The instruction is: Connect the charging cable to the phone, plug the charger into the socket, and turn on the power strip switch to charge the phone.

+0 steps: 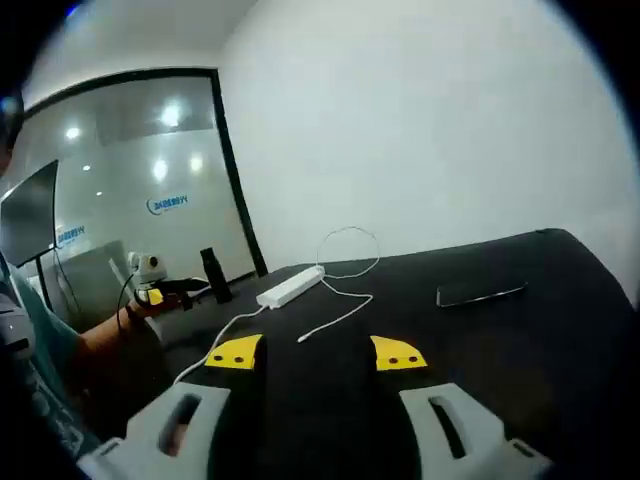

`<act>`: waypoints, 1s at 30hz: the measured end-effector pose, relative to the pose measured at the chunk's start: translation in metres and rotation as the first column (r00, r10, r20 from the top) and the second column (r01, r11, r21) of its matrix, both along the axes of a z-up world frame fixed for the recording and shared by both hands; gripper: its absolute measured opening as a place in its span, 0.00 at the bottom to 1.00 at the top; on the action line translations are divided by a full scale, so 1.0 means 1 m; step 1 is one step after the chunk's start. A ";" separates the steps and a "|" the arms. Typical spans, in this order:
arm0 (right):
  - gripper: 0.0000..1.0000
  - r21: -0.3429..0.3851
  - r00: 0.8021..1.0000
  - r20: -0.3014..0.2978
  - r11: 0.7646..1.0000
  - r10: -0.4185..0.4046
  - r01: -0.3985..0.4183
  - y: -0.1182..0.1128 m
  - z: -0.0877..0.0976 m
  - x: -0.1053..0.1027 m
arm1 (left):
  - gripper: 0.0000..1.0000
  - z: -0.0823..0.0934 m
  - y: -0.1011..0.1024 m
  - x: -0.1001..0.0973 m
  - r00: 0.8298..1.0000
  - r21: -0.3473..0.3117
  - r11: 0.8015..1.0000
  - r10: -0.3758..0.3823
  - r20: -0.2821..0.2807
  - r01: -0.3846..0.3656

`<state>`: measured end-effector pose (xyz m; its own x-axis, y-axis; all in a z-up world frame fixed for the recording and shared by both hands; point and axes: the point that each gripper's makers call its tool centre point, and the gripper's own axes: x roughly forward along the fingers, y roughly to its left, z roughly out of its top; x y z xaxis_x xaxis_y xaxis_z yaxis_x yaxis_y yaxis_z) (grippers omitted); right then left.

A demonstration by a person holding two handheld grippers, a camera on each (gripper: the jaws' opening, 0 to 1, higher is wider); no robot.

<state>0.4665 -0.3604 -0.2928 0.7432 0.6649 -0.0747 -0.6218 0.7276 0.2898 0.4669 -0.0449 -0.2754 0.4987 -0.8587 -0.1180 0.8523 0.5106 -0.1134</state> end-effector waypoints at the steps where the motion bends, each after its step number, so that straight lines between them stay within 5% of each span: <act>1: 0.38 -0.001 1.000 -0.001 1.000 0.000 0.000 0.001 0.000 0.000 | 0.69 0.000 0.000 0.000 1.000 0.002 1.000 -0.002 0.000 0.002; 7: 0.39 0.005 1.000 -0.004 1.000 -0.002 0.002 0.006 -0.002 -0.002 | 0.68 -0.001 0.001 0.000 1.000 0.007 1.000 -0.004 0.004 0.004; 9: 0.40 0.053 0.998 -0.061 0.999 0.011 -0.008 0.011 -0.008 0.000 | 0.68 -0.001 0.001 0.000 1.000 0.005 1.000 -0.004 0.005 0.004; 20: 0.39 0.116 0.982 -0.171 0.991 0.080 -0.061 0.064 -0.040 0.051 | 0.68 -0.004 0.007 0.009 1.000 0.000 1.000 -0.022 0.010 0.022; 30: 0.39 0.060 0.984 -0.160 0.996 0.079 -0.070 0.100 -0.051 0.085 | 0.68 -0.018 0.000 0.024 0.997 -0.015 0.997 -0.082 -0.003 0.082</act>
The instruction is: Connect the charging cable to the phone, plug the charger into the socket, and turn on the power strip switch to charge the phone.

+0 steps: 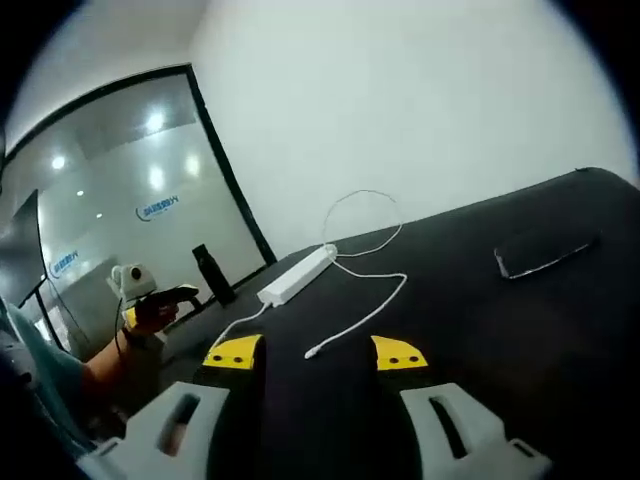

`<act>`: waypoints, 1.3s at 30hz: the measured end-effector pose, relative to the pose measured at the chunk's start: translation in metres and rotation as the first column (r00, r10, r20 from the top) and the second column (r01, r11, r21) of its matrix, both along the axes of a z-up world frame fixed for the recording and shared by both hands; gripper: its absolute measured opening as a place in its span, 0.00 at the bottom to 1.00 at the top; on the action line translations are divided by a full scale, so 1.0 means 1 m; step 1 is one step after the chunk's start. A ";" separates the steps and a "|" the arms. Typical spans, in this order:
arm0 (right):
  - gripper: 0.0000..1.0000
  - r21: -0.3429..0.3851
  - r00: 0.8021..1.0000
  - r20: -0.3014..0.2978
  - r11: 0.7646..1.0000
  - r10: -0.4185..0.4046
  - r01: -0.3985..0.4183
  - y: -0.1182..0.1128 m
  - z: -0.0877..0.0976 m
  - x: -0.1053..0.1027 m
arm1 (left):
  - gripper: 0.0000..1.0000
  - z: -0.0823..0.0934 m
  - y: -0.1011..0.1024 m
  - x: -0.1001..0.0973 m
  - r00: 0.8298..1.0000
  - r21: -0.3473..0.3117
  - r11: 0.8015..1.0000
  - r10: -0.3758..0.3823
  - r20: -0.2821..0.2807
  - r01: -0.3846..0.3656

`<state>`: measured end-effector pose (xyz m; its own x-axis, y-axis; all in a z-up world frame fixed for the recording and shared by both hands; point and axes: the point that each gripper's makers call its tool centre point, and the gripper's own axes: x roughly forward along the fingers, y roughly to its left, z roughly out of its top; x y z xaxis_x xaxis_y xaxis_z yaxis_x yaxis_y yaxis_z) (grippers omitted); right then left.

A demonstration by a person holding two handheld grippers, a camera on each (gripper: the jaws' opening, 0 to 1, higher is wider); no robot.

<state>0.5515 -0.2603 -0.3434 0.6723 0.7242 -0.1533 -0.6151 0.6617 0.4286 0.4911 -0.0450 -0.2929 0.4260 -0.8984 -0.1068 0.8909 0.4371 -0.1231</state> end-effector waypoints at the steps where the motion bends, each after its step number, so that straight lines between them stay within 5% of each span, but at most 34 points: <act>1: 0.39 -0.008 1.000 -0.005 1.000 0.004 -0.004 0.004 -0.002 -0.001 | 0.68 -0.001 0.000 0.000 1.000 0.003 1.000 -0.004 -0.001 0.004; 10: 0.38 -0.075 1.000 0.003 0.997 0.014 -0.014 -0.001 0.002 -0.008 | 0.68 -0.001 0.013 0.003 1.000 0.018 1.000 0.005 0.011 -0.006; 18: 0.48 -0.146 0.999 0.035 0.989 0.023 -0.018 -0.041 0.019 -0.036 | 0.67 -0.009 0.034 0.013 0.999 0.031 0.998 0.051 -0.015 -0.051; 22: 0.48 -0.122 1.000 -0.001 0.993 0.004 -0.004 -0.051 0.013 -0.024 | 0.66 -0.013 0.033 0.018 0.998 0.032 0.998 0.053 -0.021 -0.053; 26: 0.45 -0.032 0.996 -0.079 0.999 0.038 -0.041 -0.026 0.000 -0.008 | 0.61 -0.015 0.029 0.021 0.999 0.027 0.998 0.049 -0.016 -0.048; 34: 0.40 -0.039 0.987 -0.128 0.994 0.093 -0.099 0.030 -0.035 0.029 | 0.64 -0.017 0.013 0.040 0.999 0.034 0.999 -0.029 0.015 0.029; 39: 0.32 -0.030 0.968 -0.212 0.989 0.136 -0.146 0.054 -0.052 0.036 | 0.63 -0.015 0.001 0.064 0.995 0.060 0.994 -0.092 0.024 0.090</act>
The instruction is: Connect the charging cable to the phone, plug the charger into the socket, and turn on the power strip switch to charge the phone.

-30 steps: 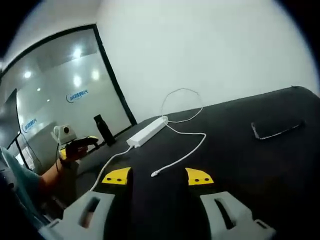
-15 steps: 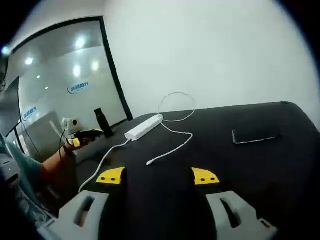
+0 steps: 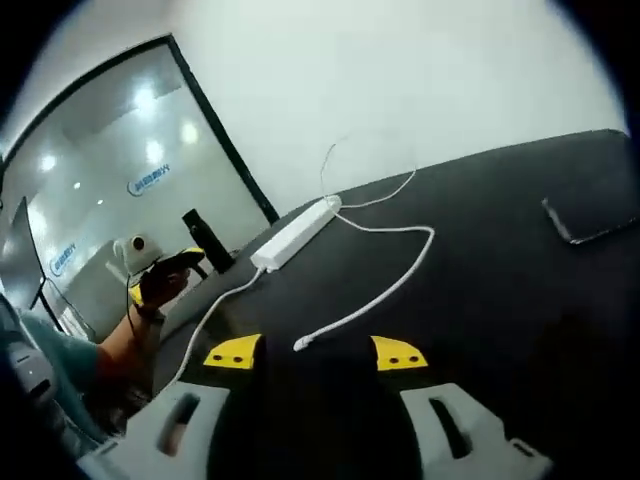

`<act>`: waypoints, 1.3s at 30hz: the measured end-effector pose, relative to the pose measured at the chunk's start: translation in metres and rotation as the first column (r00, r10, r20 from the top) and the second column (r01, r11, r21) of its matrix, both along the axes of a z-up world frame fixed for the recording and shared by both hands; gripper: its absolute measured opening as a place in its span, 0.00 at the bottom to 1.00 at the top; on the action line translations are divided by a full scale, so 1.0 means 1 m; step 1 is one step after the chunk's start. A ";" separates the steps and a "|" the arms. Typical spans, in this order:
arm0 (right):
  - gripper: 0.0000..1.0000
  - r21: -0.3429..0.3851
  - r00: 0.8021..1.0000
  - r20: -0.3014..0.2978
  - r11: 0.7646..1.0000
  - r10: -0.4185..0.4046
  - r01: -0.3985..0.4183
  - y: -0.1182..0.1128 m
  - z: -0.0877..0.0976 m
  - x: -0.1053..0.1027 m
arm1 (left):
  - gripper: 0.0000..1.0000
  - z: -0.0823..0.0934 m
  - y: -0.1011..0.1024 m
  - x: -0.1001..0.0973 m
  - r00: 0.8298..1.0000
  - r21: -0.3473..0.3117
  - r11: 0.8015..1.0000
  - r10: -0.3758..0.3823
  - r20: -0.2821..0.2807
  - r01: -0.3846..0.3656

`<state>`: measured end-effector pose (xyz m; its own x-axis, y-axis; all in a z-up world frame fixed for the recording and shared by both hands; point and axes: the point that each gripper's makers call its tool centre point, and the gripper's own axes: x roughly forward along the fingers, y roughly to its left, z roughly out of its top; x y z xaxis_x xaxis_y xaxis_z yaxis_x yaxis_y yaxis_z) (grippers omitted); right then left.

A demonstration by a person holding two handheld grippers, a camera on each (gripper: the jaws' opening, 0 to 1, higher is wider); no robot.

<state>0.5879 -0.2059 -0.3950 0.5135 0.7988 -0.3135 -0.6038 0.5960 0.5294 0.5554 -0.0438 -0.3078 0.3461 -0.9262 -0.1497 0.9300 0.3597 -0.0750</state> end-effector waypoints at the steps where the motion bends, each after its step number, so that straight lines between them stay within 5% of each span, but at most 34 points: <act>1: 0.31 0.011 1.000 -0.019 1.000 0.003 -0.003 0.004 -0.003 0.004 | 0.63 0.000 -0.003 0.004 1.000 -0.001 1.000 -0.008 0.001 0.009; 4: 0.29 0.026 1.000 -0.024 1.000 0.007 -0.007 0.011 -0.004 0.008 | 0.63 -0.002 -0.014 0.015 0.999 0.003 0.999 -0.044 -0.022 0.045; 7: 0.11 0.011 1.000 -0.006 1.000 -0.010 0.010 0.007 -0.003 0.013 | 0.61 -0.006 -0.028 0.023 0.998 0.013 0.998 -0.061 -0.029 0.062; 12: 0.02 0.032 1.000 -0.005 0.999 0.003 -0.003 -0.003 0.016 0.010 | 0.60 -0.005 -0.053 0.030 0.993 0.019 0.996 -0.087 -0.073 0.089; 17: 0.02 -0.213 0.980 0.177 0.976 0.091 -0.052 -0.018 0.043 0.016 | 0.57 0.014 -0.083 0.035 0.981 -0.020 0.992 -0.124 -0.150 0.122; 22: 0.02 -0.478 0.907 0.396 0.875 0.142 0.071 -0.035 0.075 0.035 | 0.56 0.047 -0.111 0.041 0.977 -0.046 0.990 -0.142 -0.157 0.136; 25: 0.02 -0.638 0.812 0.543 0.734 0.215 0.232 -0.050 0.088 0.049 | 0.56 0.077 -0.120 0.053 0.976 -0.085 0.987 -0.148 -0.158 0.136; 28: 0.02 -0.719 0.736 0.604 0.607 0.306 0.338 -0.056 0.089 0.057 | 0.56 0.100 -0.126 0.069 0.977 -0.094 0.986 -0.149 -0.149 0.137; 30: 0.02 -0.731 0.676 0.644 0.550 0.359 0.404 -0.056 0.090 0.064 | 0.56 0.115 -0.132 0.082 0.979 -0.087 0.986 -0.151 -0.139 0.140; 34: 0.02 -0.751 0.607 0.658 0.440 0.446 0.492 -0.061 0.091 0.074 | 0.56 0.130 -0.150 0.103 0.968 -0.047 0.980 -0.199 -0.155 0.194; 35: 0.02 -0.743 0.592 0.670 0.422 0.448 0.520 -0.065 0.094 0.077 | 0.56 0.129 -0.154 0.105 0.961 -0.034 0.977 -0.214 -0.176 0.211; 36: 0.02 -0.726 0.552 0.687 0.399 0.473 0.561 -0.068 0.102 0.081 | 0.56 0.126 -0.159 0.106 0.936 -0.043 0.973 -0.229 -0.268 0.226; 37: 0.02 -0.712 0.533 0.699 0.396 0.477 0.580 -0.070 0.107 0.083 | 0.57 0.124 -0.163 0.106 0.911 -0.064 0.972 -0.236 -0.337 0.228; 38: 0.02 -0.685 0.517 0.724 0.396 0.456 0.611 -0.075 0.116 0.087 | 0.57 0.122 -0.167 0.105 0.865 -0.126 0.966 -0.259 -0.431 0.227; 39: 0.02 -0.672 0.506 0.736 0.395 0.451 0.626 -0.078 0.121 0.089 | 0.58 0.120 -0.168 0.105 0.838 -0.171 0.963 -0.264 -0.477 0.207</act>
<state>0.6766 -0.2839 -0.2742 0.9459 0.2958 -0.1335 -0.2464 0.3869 -0.8886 0.6607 -0.2122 -0.1882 0.0230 -0.9904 -0.1363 0.8158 0.0974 -0.5701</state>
